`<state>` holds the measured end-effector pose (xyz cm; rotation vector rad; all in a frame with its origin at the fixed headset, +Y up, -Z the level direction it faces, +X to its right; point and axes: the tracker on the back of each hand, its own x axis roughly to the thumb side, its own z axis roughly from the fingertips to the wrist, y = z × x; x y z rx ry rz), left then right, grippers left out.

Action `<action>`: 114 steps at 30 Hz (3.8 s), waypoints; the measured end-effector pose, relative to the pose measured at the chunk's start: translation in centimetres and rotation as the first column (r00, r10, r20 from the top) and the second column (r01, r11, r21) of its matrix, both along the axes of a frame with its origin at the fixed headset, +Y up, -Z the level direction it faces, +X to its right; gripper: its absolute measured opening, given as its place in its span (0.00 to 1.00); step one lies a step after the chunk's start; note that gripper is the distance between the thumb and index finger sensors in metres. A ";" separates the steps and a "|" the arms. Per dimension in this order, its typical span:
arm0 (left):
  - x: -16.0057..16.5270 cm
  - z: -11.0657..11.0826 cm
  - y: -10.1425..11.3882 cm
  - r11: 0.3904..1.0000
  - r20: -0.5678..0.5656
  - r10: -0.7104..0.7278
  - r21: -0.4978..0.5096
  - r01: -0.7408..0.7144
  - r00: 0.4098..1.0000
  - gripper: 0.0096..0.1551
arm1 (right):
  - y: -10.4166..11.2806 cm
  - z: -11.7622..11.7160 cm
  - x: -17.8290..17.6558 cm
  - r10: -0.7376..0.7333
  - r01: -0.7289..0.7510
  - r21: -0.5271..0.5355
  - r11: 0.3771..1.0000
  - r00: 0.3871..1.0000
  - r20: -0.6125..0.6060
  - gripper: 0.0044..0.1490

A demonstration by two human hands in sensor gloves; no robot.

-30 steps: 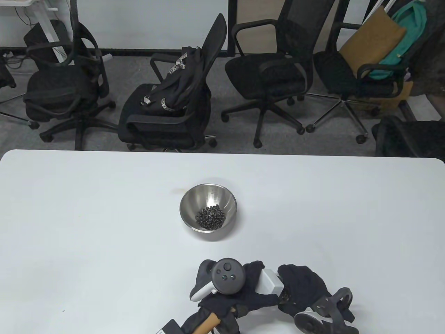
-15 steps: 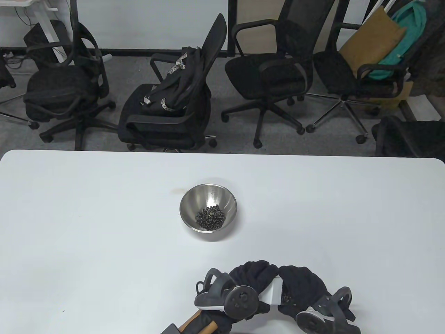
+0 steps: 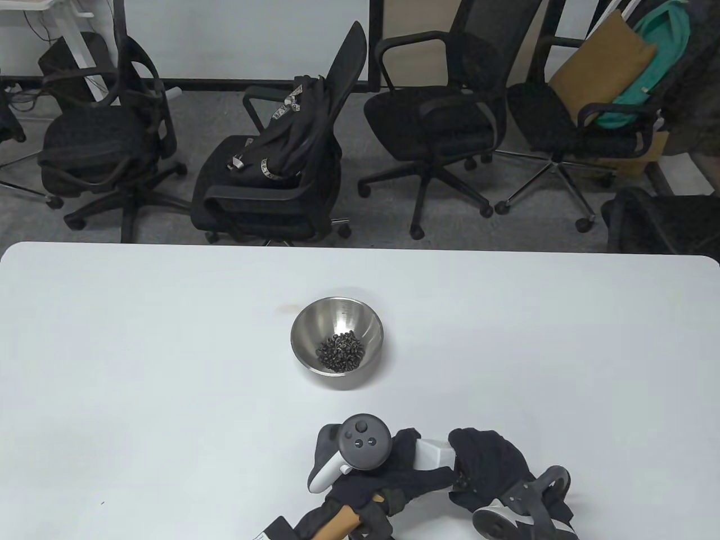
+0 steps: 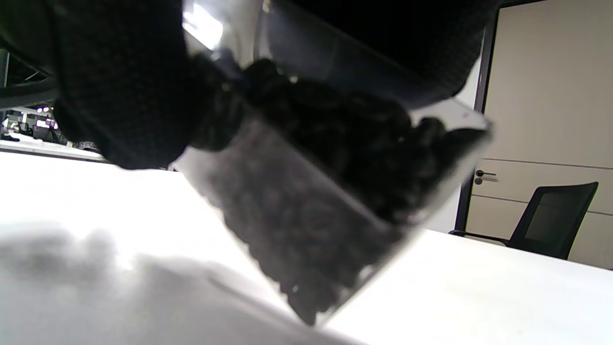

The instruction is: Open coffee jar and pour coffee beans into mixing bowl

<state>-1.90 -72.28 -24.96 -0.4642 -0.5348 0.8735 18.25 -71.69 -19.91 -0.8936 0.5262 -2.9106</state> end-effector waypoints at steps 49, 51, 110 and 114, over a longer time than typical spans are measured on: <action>-2.5 0.9 3.0 0.739 0.051 -0.207 0.662 0.122 0.977 0.54 | 0.4 -3.2 2.9 -0.239 0.255 -0.096 0.962 0.958 0.158 0.62; -4.1 0.7 2.9 0.777 0.049 -0.156 0.623 0.092 0.987 0.55 | 0.6 -4.1 3.6 -0.290 0.321 -0.124 0.939 0.932 0.219 0.62; -9.9 0.5 0.6 0.798 -0.053 -0.169 0.579 0.169 0.984 0.50 | 0.8 -6.7 0.5 -0.392 0.431 -0.256 0.865 0.900 0.191 0.47; -9.8 0.6 0.4 0.783 -0.050 -0.184 0.596 0.177 0.982 0.50 | 0.0 -4.4 -0.8 -0.280 0.291 -0.244 0.925 0.957 0.079 0.48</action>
